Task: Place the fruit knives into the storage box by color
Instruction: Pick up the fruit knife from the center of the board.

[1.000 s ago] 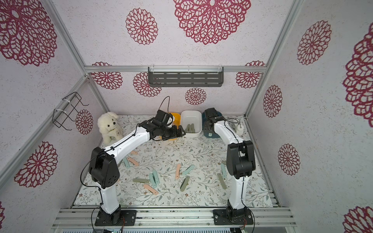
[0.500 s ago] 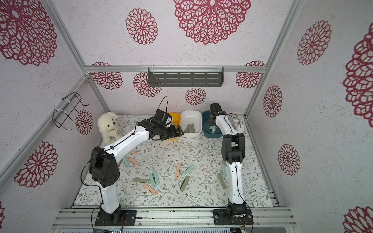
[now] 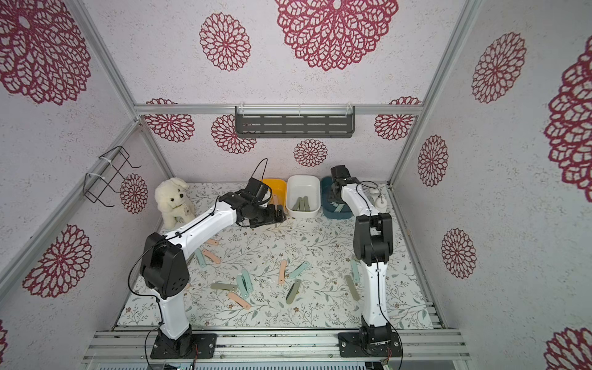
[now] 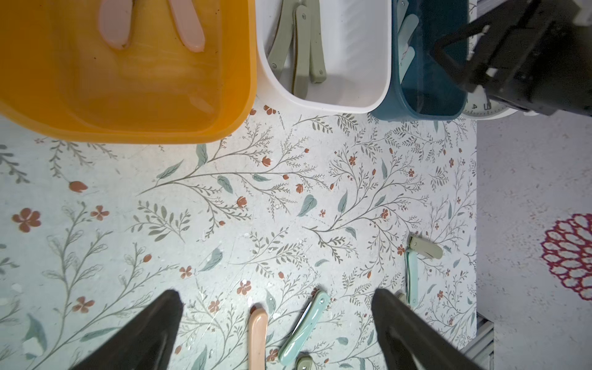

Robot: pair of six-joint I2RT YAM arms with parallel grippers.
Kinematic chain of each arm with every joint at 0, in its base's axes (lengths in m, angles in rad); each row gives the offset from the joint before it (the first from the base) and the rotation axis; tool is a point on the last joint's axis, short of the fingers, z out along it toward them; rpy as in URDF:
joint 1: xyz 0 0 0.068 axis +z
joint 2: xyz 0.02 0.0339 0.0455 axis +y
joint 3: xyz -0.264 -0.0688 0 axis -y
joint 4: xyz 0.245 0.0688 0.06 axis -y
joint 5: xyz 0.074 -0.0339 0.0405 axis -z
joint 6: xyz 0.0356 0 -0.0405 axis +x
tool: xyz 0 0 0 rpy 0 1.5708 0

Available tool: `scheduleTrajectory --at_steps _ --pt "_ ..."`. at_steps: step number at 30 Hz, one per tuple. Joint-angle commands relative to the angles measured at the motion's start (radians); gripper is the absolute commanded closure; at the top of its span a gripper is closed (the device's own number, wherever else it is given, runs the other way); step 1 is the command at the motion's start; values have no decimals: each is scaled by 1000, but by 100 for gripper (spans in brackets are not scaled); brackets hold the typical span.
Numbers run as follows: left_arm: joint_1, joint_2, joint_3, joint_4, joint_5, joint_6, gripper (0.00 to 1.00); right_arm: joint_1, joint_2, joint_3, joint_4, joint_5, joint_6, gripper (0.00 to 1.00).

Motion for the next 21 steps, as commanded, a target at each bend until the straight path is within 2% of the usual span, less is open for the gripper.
scheduleTrajectory --at_steps 1,6,11,17,21 --pt "-5 -65 -30 -32 -28 13 3 24 -197 -118 99 -41 -33 29" --pt "-20 -103 -82 -64 -55 20 3 72 -346 -307 107 -48 -15 23" --pt "-43 -156 -169 -67 -74 7 3 177 -465 -483 81 -20 6 17" --pt "-67 -234 -306 -49 -92 -27 3 309 -618 -728 98 -46 73 13" --pt "-69 -276 -375 -44 -118 -41 3 397 -668 -846 79 -41 156 14"
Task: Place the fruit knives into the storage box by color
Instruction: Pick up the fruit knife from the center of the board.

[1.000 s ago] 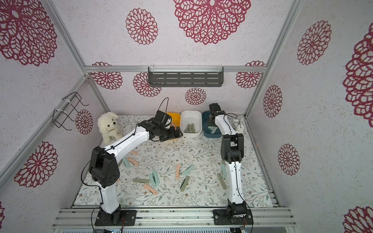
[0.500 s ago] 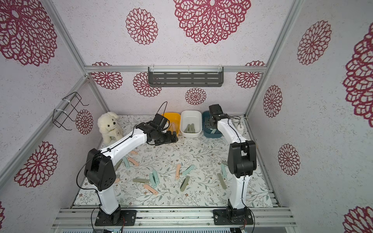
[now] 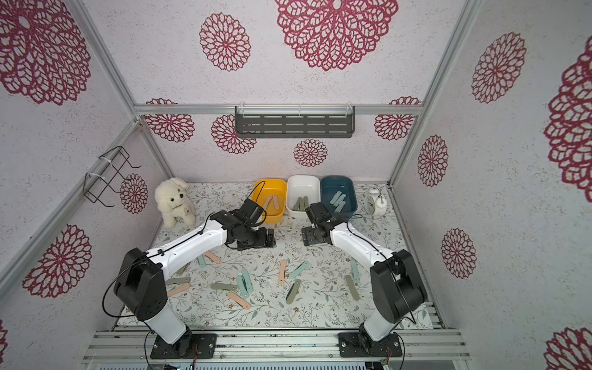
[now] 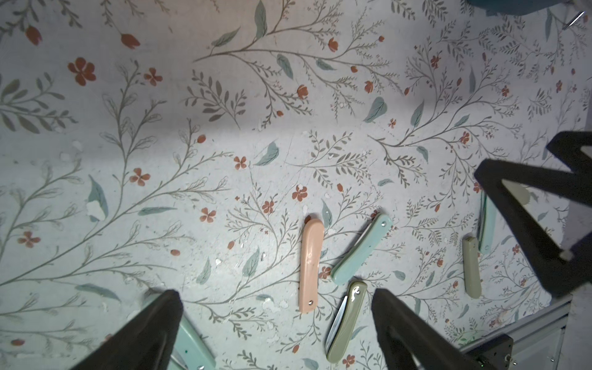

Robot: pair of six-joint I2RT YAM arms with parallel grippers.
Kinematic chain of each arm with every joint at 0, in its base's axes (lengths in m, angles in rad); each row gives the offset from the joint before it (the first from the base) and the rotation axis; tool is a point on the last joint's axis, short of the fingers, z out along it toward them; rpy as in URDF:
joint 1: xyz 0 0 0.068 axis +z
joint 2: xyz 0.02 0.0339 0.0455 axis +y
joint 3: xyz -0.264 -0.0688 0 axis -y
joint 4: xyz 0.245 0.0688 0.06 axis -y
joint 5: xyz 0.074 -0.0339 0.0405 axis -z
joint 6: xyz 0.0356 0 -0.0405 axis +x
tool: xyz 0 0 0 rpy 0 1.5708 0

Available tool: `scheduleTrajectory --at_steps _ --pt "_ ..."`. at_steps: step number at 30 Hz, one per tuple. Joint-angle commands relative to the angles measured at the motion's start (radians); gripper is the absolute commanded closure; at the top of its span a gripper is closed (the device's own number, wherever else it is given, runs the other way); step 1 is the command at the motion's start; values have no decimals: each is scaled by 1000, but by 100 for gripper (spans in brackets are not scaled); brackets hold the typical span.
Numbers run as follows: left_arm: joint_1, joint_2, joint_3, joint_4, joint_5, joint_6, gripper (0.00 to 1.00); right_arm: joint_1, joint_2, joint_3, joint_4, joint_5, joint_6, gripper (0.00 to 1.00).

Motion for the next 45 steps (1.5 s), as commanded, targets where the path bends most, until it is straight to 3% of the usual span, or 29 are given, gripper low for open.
scheduleTrajectory --at_steps 1,9,18,27,45 --pt "-4 -57 -40 7 -39 -19 3 51 -70 -59 -20 9 101 14" --pt "-2 -107 -95 9 -63 -8 3 206 -130 -195 25 -17 239 16" --pt "12 -88 -91 -2 -68 -3 3 285 -129 -260 72 -70 336 20" --pt "27 -96 -109 10 -65 4 3 291 -110 -332 221 -159 395 21" --pt "60 -104 -152 59 -42 7 3 246 105 -180 215 -135 268 30"
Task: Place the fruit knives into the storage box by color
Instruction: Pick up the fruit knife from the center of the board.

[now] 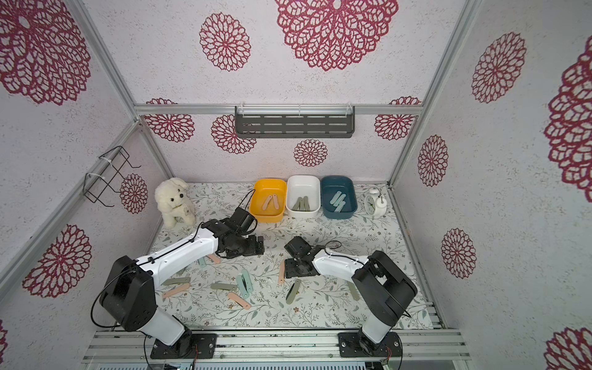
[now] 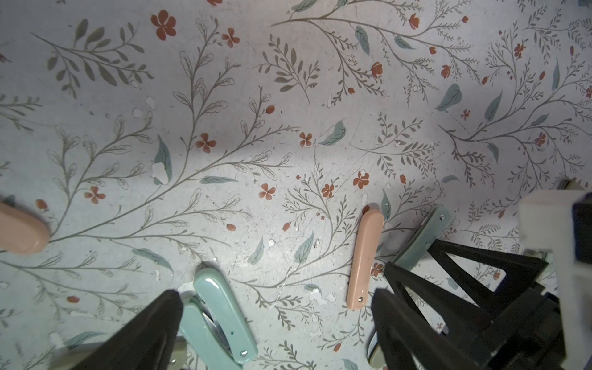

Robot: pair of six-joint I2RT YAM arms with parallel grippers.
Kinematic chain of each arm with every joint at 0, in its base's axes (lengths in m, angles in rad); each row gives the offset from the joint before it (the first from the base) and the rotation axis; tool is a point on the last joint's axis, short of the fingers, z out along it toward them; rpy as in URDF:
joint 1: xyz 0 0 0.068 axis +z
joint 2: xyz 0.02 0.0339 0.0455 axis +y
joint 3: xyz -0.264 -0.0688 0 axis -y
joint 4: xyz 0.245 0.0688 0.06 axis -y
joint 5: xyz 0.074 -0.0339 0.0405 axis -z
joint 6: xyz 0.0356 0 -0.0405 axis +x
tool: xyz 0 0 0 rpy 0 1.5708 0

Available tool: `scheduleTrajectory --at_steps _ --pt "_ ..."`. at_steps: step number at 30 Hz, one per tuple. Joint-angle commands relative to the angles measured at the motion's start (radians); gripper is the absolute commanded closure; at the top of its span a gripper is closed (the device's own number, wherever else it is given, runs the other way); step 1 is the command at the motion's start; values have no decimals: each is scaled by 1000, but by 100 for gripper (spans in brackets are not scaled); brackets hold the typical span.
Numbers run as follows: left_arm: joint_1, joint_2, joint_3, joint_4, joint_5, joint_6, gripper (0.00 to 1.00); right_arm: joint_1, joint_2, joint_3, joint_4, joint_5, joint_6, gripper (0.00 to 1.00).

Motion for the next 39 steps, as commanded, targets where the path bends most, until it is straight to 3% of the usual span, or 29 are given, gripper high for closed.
scheduleTrajectory --at_steps 1,11,19,25,39 --pt "12 -22 -4 29 8 20 3 -4 36 46 -20 27 -68 30" --pt "56 3 15 29 35 54 3 20 102 147 -141 162 -163 50" --pt "79 28 41 19 52 76 3 53 105 130 -253 235 -159 46" --pt "86 20 44 16 51 81 3 53 67 102 -241 177 -132 48" --pt "96 15 49 6 46 84 3 63 70 74 -254 81 -51 63"
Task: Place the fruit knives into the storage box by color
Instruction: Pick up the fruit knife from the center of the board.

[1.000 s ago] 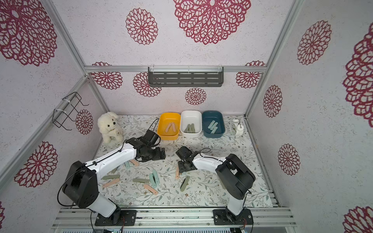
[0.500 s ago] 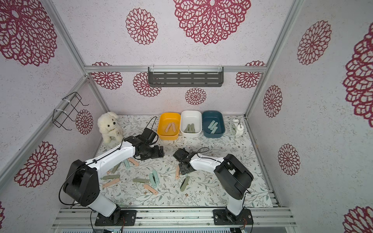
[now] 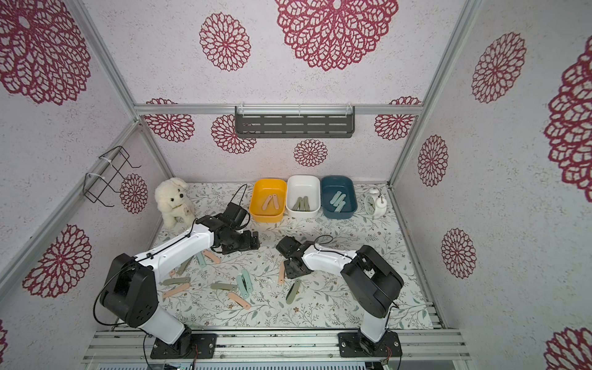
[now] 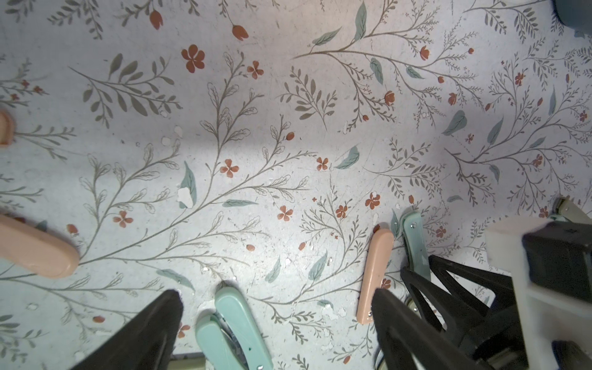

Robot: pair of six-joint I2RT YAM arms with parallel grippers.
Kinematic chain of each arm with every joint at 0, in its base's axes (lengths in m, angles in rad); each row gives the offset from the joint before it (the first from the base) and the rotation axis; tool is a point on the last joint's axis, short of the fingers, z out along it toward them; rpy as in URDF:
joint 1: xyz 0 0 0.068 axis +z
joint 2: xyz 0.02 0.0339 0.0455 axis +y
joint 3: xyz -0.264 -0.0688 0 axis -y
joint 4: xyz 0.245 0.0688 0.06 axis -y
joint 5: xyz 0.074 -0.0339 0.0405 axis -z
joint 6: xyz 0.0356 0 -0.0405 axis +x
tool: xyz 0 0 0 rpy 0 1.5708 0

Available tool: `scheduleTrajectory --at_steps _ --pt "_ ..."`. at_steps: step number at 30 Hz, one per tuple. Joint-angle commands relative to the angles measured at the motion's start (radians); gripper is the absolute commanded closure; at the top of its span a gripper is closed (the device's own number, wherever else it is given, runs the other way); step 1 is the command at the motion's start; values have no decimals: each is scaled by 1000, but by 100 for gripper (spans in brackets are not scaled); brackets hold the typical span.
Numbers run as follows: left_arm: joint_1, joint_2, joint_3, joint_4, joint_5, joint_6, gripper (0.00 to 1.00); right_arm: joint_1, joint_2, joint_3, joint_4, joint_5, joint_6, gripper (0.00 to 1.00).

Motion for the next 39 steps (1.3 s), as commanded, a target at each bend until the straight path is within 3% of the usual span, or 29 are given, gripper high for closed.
scheduleTrajectory --at_steps 1,11,39 --pt "11 -1 31 -1 2 19 3 10 -16 -43 -80 -26 41 66" --pt "18 1 43 -15 -5 26 3 7 0 -13 -113 23 58 78" --pt "18 89 147 14 158 24 3 -72 -145 -20 -67 80 66 80"
